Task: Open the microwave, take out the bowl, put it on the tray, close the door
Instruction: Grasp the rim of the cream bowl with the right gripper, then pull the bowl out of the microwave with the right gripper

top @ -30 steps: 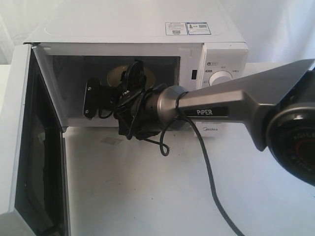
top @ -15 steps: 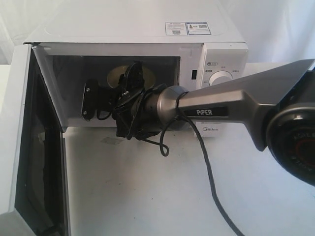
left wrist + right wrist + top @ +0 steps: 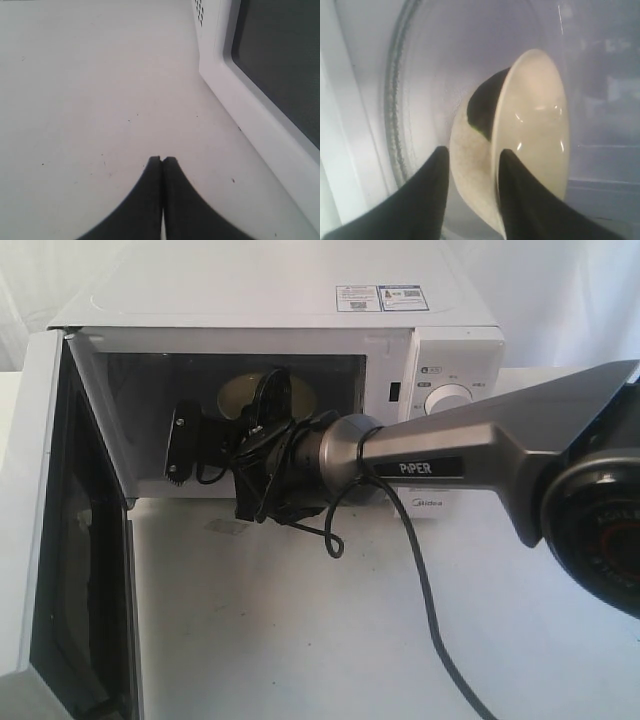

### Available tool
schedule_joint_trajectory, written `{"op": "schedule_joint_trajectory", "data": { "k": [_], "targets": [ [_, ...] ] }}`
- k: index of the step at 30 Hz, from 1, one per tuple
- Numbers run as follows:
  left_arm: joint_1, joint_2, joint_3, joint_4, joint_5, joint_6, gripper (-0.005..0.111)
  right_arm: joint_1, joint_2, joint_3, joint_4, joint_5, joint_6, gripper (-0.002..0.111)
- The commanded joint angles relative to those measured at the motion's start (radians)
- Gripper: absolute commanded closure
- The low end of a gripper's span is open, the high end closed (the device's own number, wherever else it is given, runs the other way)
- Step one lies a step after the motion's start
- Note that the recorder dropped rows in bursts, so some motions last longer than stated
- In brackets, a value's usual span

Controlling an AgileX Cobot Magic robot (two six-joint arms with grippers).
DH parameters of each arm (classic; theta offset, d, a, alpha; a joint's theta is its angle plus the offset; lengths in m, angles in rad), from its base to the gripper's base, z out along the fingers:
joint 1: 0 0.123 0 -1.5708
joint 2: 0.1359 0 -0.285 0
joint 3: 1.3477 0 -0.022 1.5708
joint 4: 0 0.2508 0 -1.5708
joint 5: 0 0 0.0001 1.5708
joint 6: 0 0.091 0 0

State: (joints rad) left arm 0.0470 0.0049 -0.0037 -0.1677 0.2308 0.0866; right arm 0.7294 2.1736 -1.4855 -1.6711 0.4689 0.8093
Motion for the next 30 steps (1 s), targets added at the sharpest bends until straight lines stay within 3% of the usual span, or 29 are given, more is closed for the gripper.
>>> {"op": "schedule_joint_trajectory", "data": {
  "k": [1, 4, 9, 18, 27, 30],
  "targets": [
    [0.0, -0.005, 0.004, -0.009, 0.0, -0.002, 0.107, -0.005, 0.003, -0.005, 0.007, 0.004, 0.007, 0.08],
    [0.0, -0.005, 0.004, -0.009, 0.0, -0.002, 0.107, -0.005, 0.003, -0.005, 0.007, 0.009, 0.007, 0.086],
    [0.0, -0.005, 0.004, -0.009, 0.0, -0.002, 0.107, -0.005, 0.003, -0.005, 0.023, 0.034, -0.002, 0.108],
    [0.0, -0.005, 0.004, -0.009, 0.0, -0.002, 0.107, 0.009, 0.003, -0.005, 0.026, 0.101, -0.002, 0.108],
    [0.0, -0.005, 0.004, -0.009, 0.0, -0.002, 0.107, 0.102, 0.001, -0.005, 0.12, 0.237, -0.008, 0.108],
    [0.0, -0.005, 0.004, -0.009, 0.0, -0.002, 0.107, 0.141, -0.003, -0.005, 0.243, 0.297, -0.181, 0.108]
  ]
}}
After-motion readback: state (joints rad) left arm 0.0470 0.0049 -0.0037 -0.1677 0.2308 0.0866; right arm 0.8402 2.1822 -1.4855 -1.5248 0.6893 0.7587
